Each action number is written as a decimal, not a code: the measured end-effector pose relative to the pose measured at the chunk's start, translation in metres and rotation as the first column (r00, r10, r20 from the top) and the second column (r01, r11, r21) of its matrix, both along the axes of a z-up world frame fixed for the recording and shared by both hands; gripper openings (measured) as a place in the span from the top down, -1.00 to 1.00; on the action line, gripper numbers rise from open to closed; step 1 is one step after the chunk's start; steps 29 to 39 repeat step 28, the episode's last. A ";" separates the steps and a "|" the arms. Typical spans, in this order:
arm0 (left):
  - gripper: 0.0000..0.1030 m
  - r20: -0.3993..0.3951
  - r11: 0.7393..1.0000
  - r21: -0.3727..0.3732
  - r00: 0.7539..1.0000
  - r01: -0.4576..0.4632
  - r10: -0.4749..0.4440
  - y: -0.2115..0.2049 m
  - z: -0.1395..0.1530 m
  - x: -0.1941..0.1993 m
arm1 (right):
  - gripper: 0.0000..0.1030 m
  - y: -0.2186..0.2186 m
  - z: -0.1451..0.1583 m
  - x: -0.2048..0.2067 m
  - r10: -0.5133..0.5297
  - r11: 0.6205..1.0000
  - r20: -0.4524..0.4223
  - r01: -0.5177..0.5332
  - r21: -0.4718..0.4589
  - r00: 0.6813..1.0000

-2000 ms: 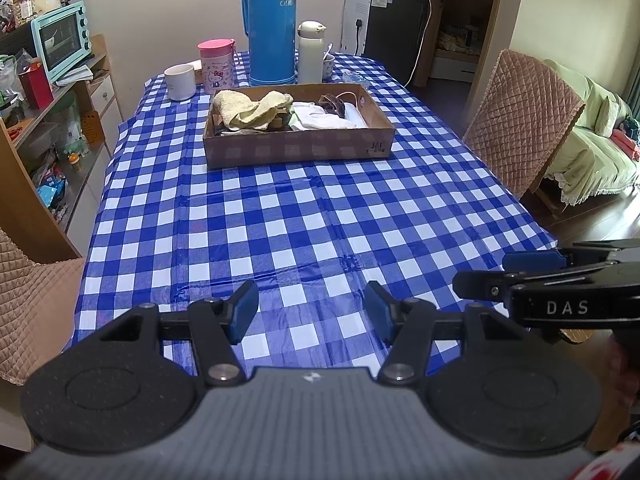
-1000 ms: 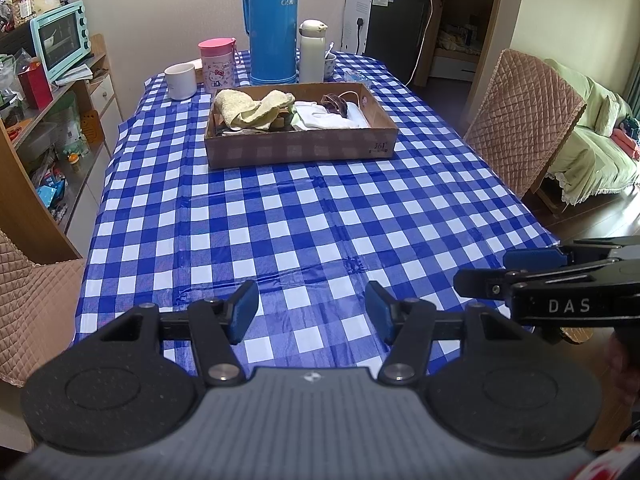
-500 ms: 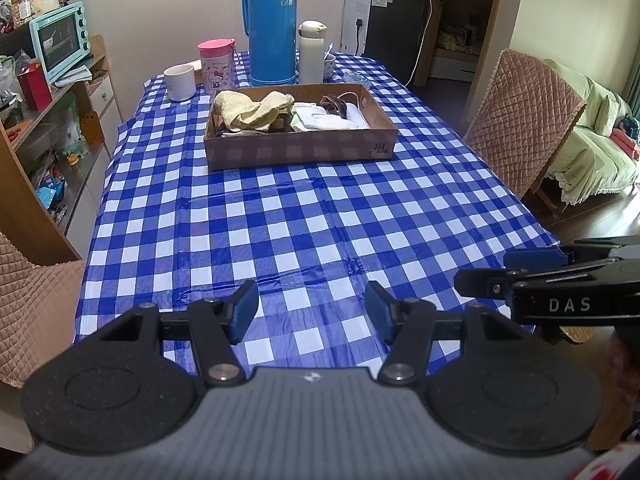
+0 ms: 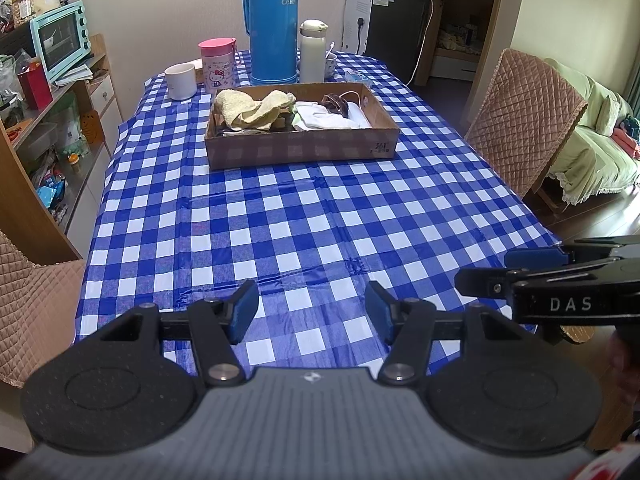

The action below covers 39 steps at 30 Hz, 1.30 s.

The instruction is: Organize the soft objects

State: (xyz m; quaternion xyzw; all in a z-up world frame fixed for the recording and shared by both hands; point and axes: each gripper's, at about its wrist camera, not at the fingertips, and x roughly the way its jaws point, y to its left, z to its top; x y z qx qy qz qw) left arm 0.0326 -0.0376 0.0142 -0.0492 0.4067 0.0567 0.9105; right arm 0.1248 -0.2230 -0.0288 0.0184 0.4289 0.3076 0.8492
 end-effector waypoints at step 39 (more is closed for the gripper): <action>-0.09 -0.016 1.000 -0.017 1.000 -0.014 0.013 0.000 -0.004 0.008 | -0.29 0.002 -0.003 0.011 0.011 1.000 -0.009 -0.011 -0.009 1.000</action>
